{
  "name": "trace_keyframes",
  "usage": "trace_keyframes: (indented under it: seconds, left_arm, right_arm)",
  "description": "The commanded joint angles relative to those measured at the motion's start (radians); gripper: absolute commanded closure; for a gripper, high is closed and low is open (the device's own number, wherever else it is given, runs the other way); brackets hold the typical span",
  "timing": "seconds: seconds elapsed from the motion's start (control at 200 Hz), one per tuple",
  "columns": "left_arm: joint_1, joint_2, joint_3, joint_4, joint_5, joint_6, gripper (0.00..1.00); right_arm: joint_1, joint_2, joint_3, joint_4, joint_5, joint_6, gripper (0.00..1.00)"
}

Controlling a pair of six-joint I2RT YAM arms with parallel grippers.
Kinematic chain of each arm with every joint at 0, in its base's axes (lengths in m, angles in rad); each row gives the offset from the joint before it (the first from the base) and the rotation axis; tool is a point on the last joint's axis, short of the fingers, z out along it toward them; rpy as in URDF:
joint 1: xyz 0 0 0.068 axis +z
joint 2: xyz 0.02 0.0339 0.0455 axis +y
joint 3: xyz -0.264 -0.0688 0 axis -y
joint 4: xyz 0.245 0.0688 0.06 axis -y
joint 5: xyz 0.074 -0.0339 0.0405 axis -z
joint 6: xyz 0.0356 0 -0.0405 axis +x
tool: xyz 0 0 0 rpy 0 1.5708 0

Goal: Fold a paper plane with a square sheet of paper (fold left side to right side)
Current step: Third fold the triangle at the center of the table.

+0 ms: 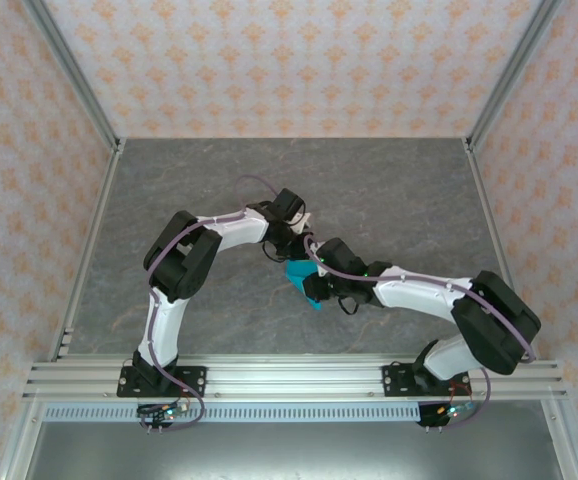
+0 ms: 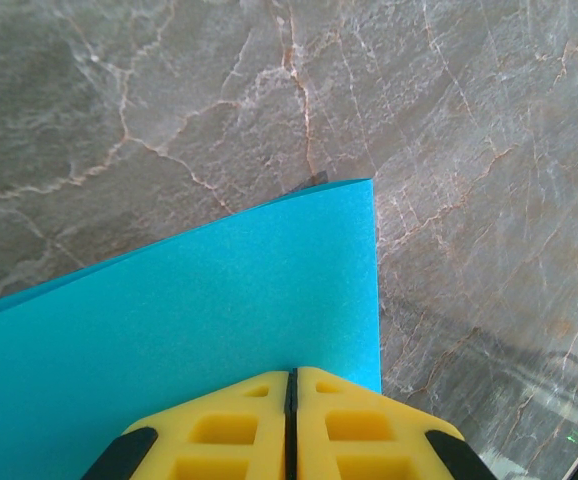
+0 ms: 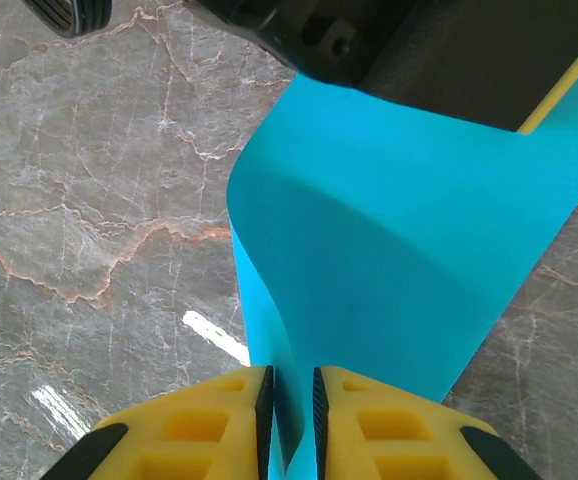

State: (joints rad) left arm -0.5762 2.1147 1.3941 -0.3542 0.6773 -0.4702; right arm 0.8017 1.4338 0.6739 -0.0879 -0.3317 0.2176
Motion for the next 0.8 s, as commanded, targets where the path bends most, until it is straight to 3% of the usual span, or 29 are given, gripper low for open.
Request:
trace_keyframes:
  seconds: [0.0,0.25,0.365,0.625,0.796]
  left_arm:
    - [-0.022,0.057,-0.029,-0.04,-0.028,0.002,0.9]
    - [-0.022,0.059,-0.028,-0.04,-0.03,0.002,0.9]
    - [-0.022,0.059,-0.029,-0.04,-0.03,0.002,0.9]
    - [-0.023,0.059,-0.03,-0.039,-0.03,0.002,0.9]
    - [-0.022,0.06,-0.029,-0.037,-0.028,0.001,0.9]
  right_arm:
    - [-0.002,-0.036,-0.025,0.028,-0.012,0.011,0.79]
    - [-0.002,-0.042,-0.042,0.058,-0.023,0.018,0.77]
    - [-0.015,-0.041,-0.047,0.071,-0.031,0.026,0.82]
    - [-0.14,-0.092,-0.142,0.196,-0.175,0.087,0.93]
    - [-0.181,-0.068,-0.159,0.228,-0.249,0.096,0.93]
